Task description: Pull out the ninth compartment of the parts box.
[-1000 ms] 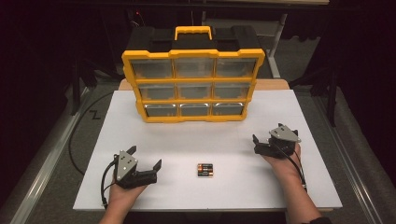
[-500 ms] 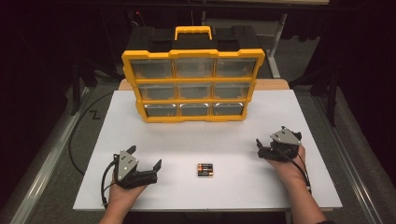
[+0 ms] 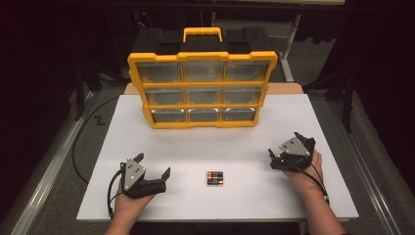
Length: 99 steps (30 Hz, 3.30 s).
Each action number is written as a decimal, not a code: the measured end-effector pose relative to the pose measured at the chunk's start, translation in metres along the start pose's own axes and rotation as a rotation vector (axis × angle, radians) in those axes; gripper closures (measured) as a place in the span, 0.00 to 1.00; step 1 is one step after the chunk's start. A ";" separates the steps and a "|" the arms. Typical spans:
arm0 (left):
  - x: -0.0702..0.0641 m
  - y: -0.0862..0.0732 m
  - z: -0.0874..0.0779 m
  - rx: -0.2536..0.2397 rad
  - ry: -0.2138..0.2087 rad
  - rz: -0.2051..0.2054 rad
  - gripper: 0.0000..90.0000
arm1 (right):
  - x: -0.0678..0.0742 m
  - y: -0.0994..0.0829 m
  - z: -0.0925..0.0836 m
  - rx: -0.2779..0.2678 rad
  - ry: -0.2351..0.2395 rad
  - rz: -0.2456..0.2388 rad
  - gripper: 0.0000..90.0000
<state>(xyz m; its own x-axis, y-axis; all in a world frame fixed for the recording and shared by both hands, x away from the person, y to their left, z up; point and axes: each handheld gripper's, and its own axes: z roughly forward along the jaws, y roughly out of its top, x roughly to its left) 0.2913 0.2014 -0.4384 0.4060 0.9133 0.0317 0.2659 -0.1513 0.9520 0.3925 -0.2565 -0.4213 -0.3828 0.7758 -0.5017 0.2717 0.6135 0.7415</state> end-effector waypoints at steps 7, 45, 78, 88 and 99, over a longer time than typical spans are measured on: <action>0.000 0.000 0.000 -0.004 -0.007 -0.006 0.00 | 0.007 0.003 0.000 -0.003 -0.009 -0.075 0.02; -0.003 0.001 -0.001 -0.015 -0.014 0.034 0.00 | 0.040 0.013 0.001 0.005 -0.151 -0.549 0.02; -0.004 -0.001 -0.002 -0.010 -0.012 0.035 0.00 | 0.068 0.026 0.005 0.027 -0.266 -0.899 0.09; -0.005 -0.001 -0.001 -0.010 -0.021 0.041 0.00 | 0.074 0.034 0.008 0.016 -0.293 -0.884 0.33; -0.006 -0.001 -0.001 -0.014 -0.030 0.050 0.00 | 0.086 0.049 0.024 0.019 -0.309 -0.871 0.45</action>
<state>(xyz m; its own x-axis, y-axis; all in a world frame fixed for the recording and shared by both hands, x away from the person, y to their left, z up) 0.2874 0.1971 -0.4395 0.4448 0.8928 0.0705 0.2326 -0.1912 0.9536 0.3942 -0.1565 -0.4387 -0.2070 0.0423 -0.9774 0.0133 0.9991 0.0404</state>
